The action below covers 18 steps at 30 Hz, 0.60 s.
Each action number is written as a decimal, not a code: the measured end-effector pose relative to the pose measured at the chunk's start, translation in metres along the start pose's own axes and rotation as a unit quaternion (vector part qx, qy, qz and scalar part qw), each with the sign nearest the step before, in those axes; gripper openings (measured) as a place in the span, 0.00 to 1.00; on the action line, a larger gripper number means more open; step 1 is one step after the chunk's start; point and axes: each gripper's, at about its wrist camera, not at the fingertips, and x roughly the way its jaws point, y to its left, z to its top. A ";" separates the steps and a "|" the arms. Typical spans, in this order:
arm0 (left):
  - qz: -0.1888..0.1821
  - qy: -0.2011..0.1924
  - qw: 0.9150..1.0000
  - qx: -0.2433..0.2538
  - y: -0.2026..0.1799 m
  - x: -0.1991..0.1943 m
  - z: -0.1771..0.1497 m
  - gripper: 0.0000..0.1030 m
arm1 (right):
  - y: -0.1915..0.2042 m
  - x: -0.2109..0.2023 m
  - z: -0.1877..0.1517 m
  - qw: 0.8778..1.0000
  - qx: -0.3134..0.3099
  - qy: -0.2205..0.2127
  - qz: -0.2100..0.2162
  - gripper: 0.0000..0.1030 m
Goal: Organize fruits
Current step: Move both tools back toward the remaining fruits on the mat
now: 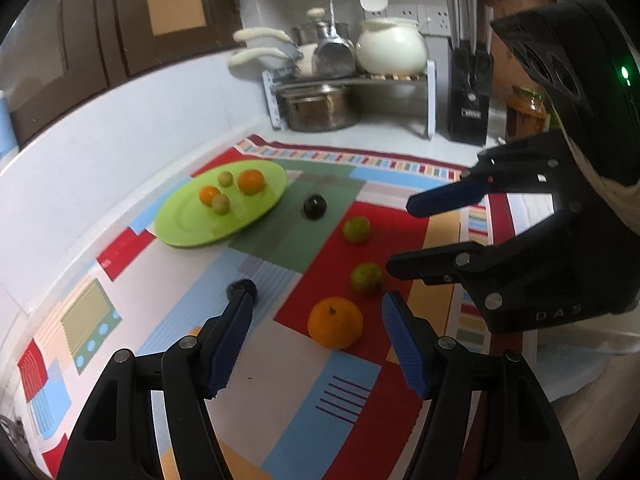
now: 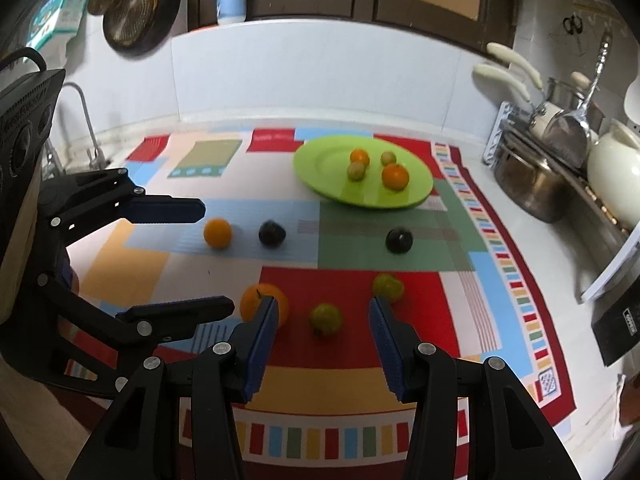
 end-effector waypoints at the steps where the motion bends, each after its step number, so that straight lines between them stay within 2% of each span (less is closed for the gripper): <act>1: -0.003 0.005 1.000 0.001 0.000 0.004 -0.002 0.65 | 0.000 0.003 -0.001 1.000 -0.001 0.004 0.000 0.47; 11: -0.024 0.035 0.999 0.004 0.000 0.036 -0.011 0.64 | -0.008 0.031 -0.010 0.999 -0.007 0.036 0.009 0.47; 18: -0.044 0.051 0.998 -0.004 0.002 0.049 -0.014 0.51 | -0.011 0.047 -0.012 0.999 -0.004 0.050 0.020 0.44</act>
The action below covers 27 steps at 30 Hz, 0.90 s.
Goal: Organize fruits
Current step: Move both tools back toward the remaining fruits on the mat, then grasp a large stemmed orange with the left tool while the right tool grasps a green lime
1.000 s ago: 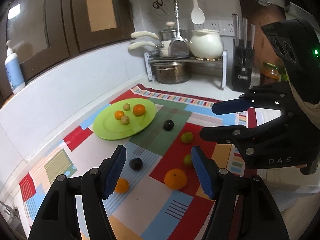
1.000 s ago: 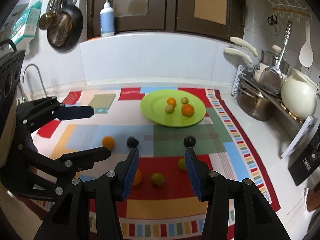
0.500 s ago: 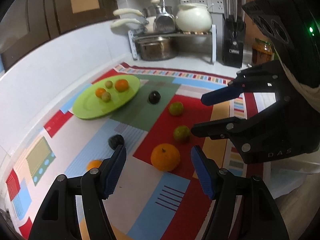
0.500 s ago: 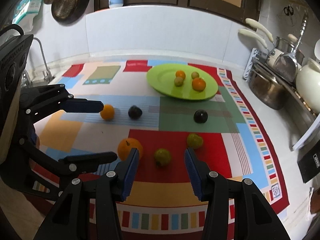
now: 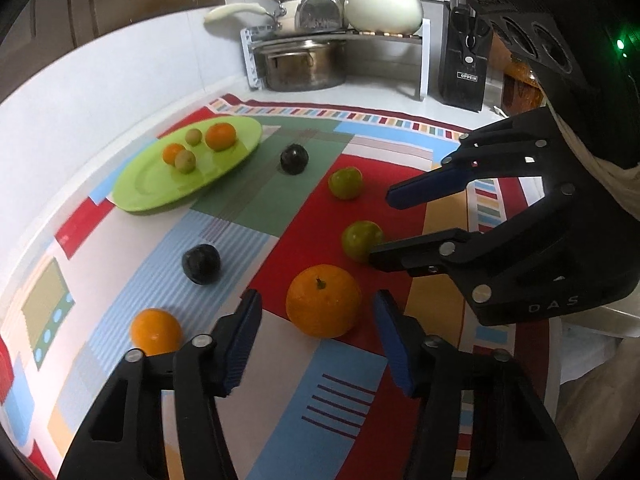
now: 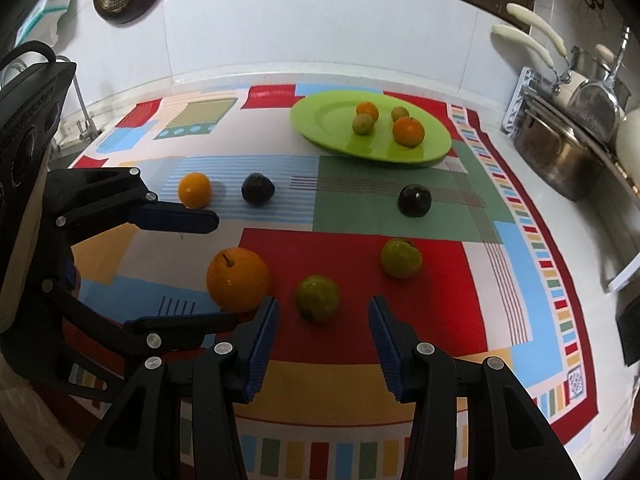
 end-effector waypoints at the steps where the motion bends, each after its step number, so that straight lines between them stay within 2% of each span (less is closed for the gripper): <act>1: -0.002 0.002 1.000 -0.003 0.001 0.001 0.000 0.49 | 0.000 0.002 0.000 1.000 0.001 0.002 0.002 0.43; 6: -0.022 0.008 1.000 -0.020 0.005 0.007 0.001 0.39 | -0.002 0.011 0.001 1.000 0.007 0.010 0.014 0.39; 11: -0.014 0.013 0.999 -0.032 0.006 0.005 0.003 0.39 | -0.005 0.017 0.002 0.999 0.022 0.014 0.021 0.38; 21: 0.014 0.013 0.997 -0.070 0.017 -0.002 0.007 0.39 | -0.008 0.024 0.002 0.998 0.040 0.019 0.033 0.29; 27: 0.025 -0.003 0.996 -0.083 0.021 -0.014 0.009 0.39 | -0.009 0.016 0.004 0.998 0.056 0.011 0.036 0.29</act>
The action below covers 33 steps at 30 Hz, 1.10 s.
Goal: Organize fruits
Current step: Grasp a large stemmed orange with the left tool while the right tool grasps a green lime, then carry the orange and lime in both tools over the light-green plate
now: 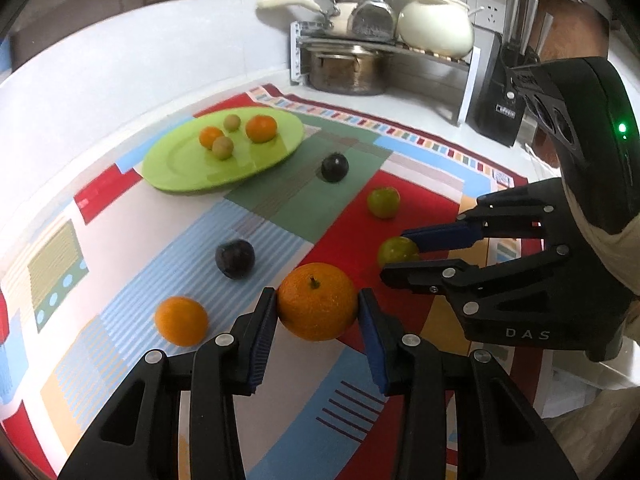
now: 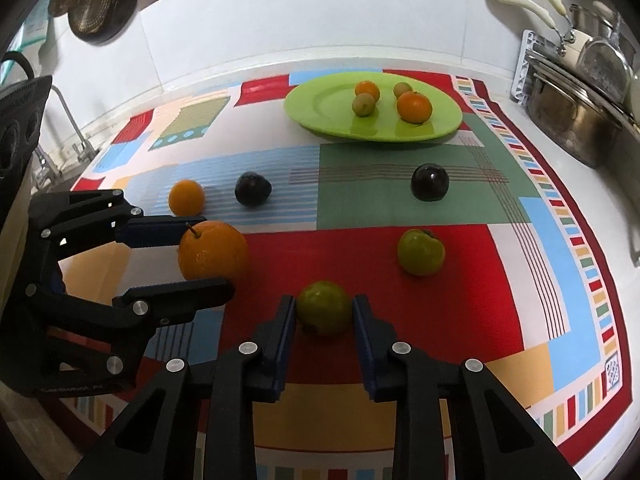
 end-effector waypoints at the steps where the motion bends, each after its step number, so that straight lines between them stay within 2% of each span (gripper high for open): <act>1: 0.002 -0.006 1.000 0.000 0.000 -0.004 0.000 0.39 | 0.001 -0.003 0.001 1.000 0.001 -0.004 0.000 0.29; 20: 0.047 -0.088 0.995 -0.015 0.013 -0.063 0.033 0.39 | 0.019 -0.059 0.030 0.994 0.027 -0.109 -0.011 0.29; 27: 0.061 -0.105 0.992 -0.026 0.024 -0.072 0.052 0.39 | 0.019 -0.071 0.049 0.989 0.037 -0.143 -0.015 0.29; 33: 0.079 -0.127 0.988 -0.020 0.035 -0.075 0.069 0.39 | 0.014 -0.072 0.073 0.987 0.041 -0.155 -0.014 0.29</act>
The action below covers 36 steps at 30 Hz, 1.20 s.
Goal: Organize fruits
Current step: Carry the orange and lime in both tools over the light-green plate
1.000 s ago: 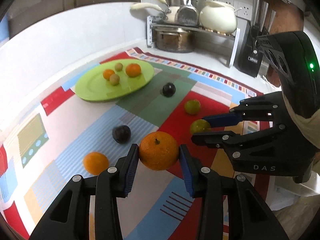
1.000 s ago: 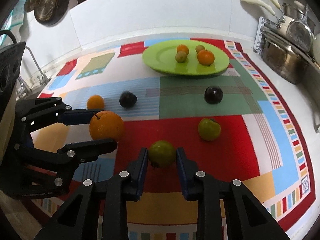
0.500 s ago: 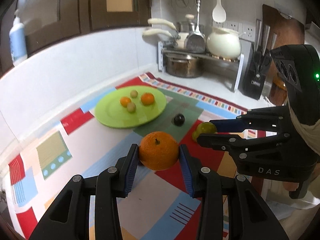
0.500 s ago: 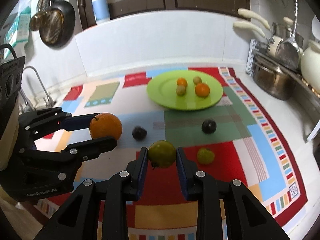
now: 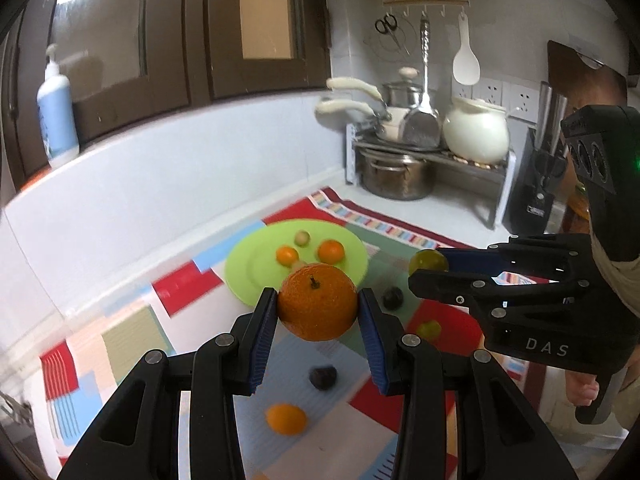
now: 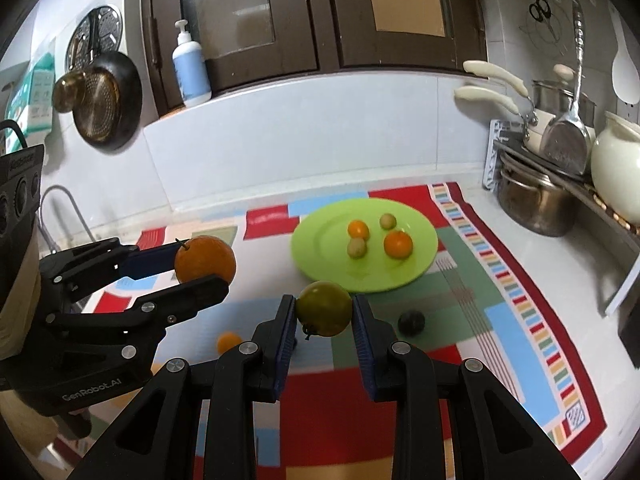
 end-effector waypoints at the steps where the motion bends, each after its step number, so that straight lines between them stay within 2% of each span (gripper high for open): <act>1: 0.002 -0.004 1.000 0.002 0.001 0.001 0.003 0.39 | -0.002 0.002 0.005 1.000 0.002 -0.002 -0.001 0.29; 15: 0.007 -0.007 1.000 -0.007 0.032 0.041 0.049 0.39 | -0.012 0.028 0.063 1.000 0.000 -0.028 -0.010 0.29; 27: 0.002 0.031 0.999 -0.027 0.055 0.097 0.068 0.39 | -0.031 0.083 0.097 1.000 0.003 0.010 -0.012 0.29; 36: 0.004 0.062 0.998 -0.027 0.070 0.149 0.073 0.39 | -0.050 0.128 0.108 0.999 0.003 0.045 -0.023 0.29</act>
